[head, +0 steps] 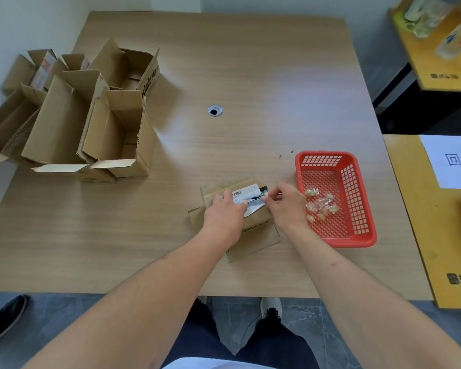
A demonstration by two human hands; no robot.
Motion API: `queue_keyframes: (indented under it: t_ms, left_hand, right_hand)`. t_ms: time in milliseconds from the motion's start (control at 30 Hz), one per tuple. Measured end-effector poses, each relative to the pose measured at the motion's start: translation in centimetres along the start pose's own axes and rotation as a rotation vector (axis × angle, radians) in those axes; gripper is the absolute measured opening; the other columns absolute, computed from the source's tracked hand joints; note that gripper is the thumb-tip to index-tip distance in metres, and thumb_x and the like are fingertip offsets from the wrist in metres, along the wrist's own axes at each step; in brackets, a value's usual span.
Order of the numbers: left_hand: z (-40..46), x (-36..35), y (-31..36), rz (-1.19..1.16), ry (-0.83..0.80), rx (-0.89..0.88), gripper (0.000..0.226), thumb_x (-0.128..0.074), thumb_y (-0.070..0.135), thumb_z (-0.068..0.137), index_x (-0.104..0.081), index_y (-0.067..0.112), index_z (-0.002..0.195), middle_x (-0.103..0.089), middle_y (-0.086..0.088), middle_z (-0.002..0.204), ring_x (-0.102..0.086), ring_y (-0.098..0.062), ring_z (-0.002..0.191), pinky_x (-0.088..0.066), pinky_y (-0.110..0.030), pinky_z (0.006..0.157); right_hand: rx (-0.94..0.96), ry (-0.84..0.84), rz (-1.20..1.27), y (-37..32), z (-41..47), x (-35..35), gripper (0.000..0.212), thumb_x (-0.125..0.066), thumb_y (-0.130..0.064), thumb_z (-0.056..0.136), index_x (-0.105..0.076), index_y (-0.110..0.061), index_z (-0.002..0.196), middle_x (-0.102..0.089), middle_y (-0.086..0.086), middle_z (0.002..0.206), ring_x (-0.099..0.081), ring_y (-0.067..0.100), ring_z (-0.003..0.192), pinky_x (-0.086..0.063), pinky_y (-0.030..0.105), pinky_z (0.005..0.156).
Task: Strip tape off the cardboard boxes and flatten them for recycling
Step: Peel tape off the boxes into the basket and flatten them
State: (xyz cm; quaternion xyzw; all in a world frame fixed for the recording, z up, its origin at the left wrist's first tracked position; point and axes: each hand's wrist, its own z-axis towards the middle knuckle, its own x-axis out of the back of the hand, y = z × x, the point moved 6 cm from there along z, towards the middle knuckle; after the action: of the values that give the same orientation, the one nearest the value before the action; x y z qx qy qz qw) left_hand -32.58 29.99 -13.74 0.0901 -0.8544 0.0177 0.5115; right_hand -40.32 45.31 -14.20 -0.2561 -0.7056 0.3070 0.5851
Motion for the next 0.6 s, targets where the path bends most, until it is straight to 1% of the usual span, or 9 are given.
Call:
queue_keyframes:
  t_ms: [67, 133, 167, 233, 300, 367, 433, 533, 600]
  left_hand:
    - [-0.1, 0.3, 0.4, -0.016, -0.016, 0.013, 0.057, -0.065, 0.022, 0.094, -0.043, 0.034, 0.145, -0.029, -0.01, 0.138, -0.035, -0.037, 0.125, -0.041, -0.037, 0.071]
    - [-0.2, 0.6, 0.9, -0.016, -0.032, 0.025, 0.054, -0.064, 0.014, 0.091, -0.048, 0.027, 0.141, -0.028, -0.011, 0.14, -0.035, -0.04, 0.125, -0.046, -0.04, 0.08]
    - [-0.3, 0.7, 1.2, -0.002, -0.027, 0.012, 0.054, -0.063, 0.01, 0.089, -0.049, 0.023, 0.14, -0.026, -0.013, 0.145, -0.034, -0.043, 0.13, -0.047, -0.043, 0.089]
    - [-0.3, 0.4, 2.0, 0.028, 0.001, -0.06, 0.056, -0.062, 0.006, 0.089, -0.048, 0.014, 0.143, -0.021, -0.014, 0.156, -0.022, -0.044, 0.144, -0.041, -0.052, 0.108]
    - [-0.1, 0.0, 2.5, -0.01, 0.021, -0.121, 0.056, -0.06, 0.001, 0.09, -0.047, 0.006, 0.145, -0.017, -0.014, 0.162, -0.018, -0.037, 0.151, -0.037, -0.052, 0.114]
    - [0.1, -0.2, 2.5, -0.104, 0.037, -0.11, 0.053, -0.056, 0.001, 0.094, -0.047, 0.004, 0.146, -0.019, -0.012, 0.164, -0.019, -0.031, 0.153, -0.038, -0.05, 0.115]
    - [0.3, -0.3, 2.3, -0.158, 0.063, -0.098, 0.051, -0.056, 0.005, 0.097, -0.046, 0.006, 0.146, -0.022, -0.008, 0.163, -0.02, -0.026, 0.153, -0.04, -0.048, 0.114]
    - [0.4, 0.0, 2.1, -0.178, 0.108, -0.112, 0.046, -0.059, 0.008, 0.096, -0.049, 0.011, 0.141, -0.032, -0.004, 0.155, -0.033, -0.024, 0.146, -0.048, -0.041, 0.104]
    - [0.5, 0.1, 2.1, -0.167, 0.133, -0.128, 0.048, -0.061, 0.01, 0.095, -0.046, 0.015, 0.14, -0.035, -0.003, 0.15, -0.04, -0.025, 0.139, -0.049, -0.038, 0.097]
  right_hand:
    - [0.061, -0.1, -0.06, -0.7, -0.1, -0.3, 0.032, -0.093, -0.013, 0.068, -0.063, -0.023, 0.07, -0.061, -0.005, 0.08, -0.059, 0.012, 0.071, -0.054, 0.034, 0.072]
    - [0.058, -0.186, -0.08, -0.6, 0.1, -0.8, 0.03, -0.096, -0.016, 0.064, -0.07, -0.024, 0.075, -0.062, -0.008, 0.082, -0.059, 0.011, 0.073, -0.054, 0.032, 0.074]
    - [0.049, -0.218, -0.078, -0.5, 0.2, -1.0, 0.028, -0.097, -0.02, 0.064, -0.073, -0.024, 0.079, -0.064, -0.009, 0.083, -0.06, 0.01, 0.074, -0.055, 0.031, 0.075]
    - [0.055, -0.247, -0.069, -0.4, 0.3, -1.1, 0.024, -0.094, -0.024, 0.071, -0.079, -0.019, 0.089, -0.066, -0.007, 0.087, -0.062, 0.01, 0.075, -0.055, 0.03, 0.078]
    - [0.087, -0.24, -0.08, -0.4, 0.5, -0.8, 0.023, -0.087, -0.018, 0.08, -0.08, -0.019, 0.102, -0.067, -0.004, 0.089, -0.062, 0.011, 0.074, -0.056, 0.032, 0.082]
    - [0.12, -0.222, -0.107, -0.4, 0.6, -0.5, 0.032, -0.084, -0.015, 0.083, -0.078, -0.021, 0.114, -0.066, 0.0, 0.087, -0.06, 0.013, 0.072, -0.055, 0.034, 0.083]
    - [0.146, -0.215, -0.171, -0.4, 0.8, -0.6, 0.032, -0.083, -0.021, 0.084, -0.078, -0.019, 0.116, -0.062, 0.001, 0.089, -0.06, 0.017, 0.077, -0.053, 0.034, 0.083]
    - [0.155, -0.175, -0.18, -0.5, 0.8, -0.8, 0.02, -0.081, -0.022, 0.086, -0.08, -0.017, 0.105, -0.06, -0.003, 0.091, -0.061, 0.016, 0.08, -0.05, 0.029, 0.081]
    - [0.127, -0.106, -0.149, -0.3, 0.8, -0.5, 0.006, -0.08, -0.018, 0.086, -0.077, -0.019, 0.091, -0.061, -0.008, 0.089, -0.059, 0.011, 0.077, -0.046, 0.018, 0.076]
